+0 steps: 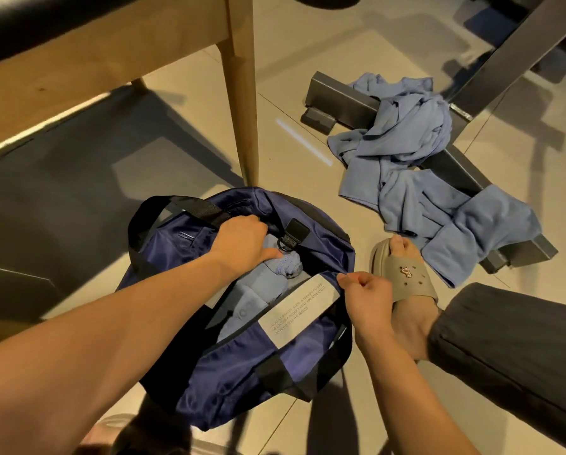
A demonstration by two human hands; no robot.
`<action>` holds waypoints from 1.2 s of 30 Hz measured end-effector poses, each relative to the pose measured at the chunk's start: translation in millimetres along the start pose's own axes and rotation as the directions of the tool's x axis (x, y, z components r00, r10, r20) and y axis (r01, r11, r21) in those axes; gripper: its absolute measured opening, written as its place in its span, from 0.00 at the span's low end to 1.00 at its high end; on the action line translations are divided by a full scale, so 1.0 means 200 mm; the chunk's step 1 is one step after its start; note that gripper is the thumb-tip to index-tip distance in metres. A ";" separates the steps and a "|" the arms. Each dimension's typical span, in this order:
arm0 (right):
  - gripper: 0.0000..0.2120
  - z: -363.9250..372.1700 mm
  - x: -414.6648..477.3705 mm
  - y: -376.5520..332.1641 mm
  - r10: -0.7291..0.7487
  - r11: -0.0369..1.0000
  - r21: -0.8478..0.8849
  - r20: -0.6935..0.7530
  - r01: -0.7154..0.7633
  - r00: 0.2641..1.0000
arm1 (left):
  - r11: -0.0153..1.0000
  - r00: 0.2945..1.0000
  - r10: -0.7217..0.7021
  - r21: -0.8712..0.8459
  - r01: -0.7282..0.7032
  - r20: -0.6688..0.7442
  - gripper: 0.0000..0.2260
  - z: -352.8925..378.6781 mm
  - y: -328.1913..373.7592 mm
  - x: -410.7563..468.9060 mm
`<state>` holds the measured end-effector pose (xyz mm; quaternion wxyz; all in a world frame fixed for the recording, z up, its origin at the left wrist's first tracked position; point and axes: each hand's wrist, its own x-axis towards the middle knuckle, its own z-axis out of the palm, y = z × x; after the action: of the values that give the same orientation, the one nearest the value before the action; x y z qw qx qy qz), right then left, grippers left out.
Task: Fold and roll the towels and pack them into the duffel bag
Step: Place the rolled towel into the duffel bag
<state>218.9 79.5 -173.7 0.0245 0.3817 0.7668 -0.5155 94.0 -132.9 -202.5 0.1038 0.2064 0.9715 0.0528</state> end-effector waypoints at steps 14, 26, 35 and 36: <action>0.23 0.19 -0.14 -0.22 -0.289 0.957 0.065 0.251 0.282 0.924 | 0.893 0.939 -0.186 -0.449 0.039 -0.289 0.08 -0.26 -0.14 -0.17; 0.02 0.49 -0.14 -0.25 -0.619 0.318 -0.662 0.398 0.679 0.678 | 0.904 0.960 -0.228 -0.401 0.148 -0.161 0.06 -0.27 -0.25 -0.17; 0.11 0.34 -0.05 -0.12 -0.253 -0.161 -0.816 0.578 0.555 0.776 | 0.942 0.982 -0.141 -0.322 0.093 -0.128 0.04 -0.21 -0.28 -0.09; 0.12 0.34 -0.04 -0.12 -0.244 -0.165 -0.795 0.607 0.584 0.757 | 0.943 0.985 -0.136 -0.318 0.094 -0.111 0.06 -0.20 -0.27 -0.08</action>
<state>184.9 16.3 -182.8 0.2053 -0.0887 0.9635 0.1472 77.7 -191.2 -167.8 0.0740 0.1264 0.9661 0.2127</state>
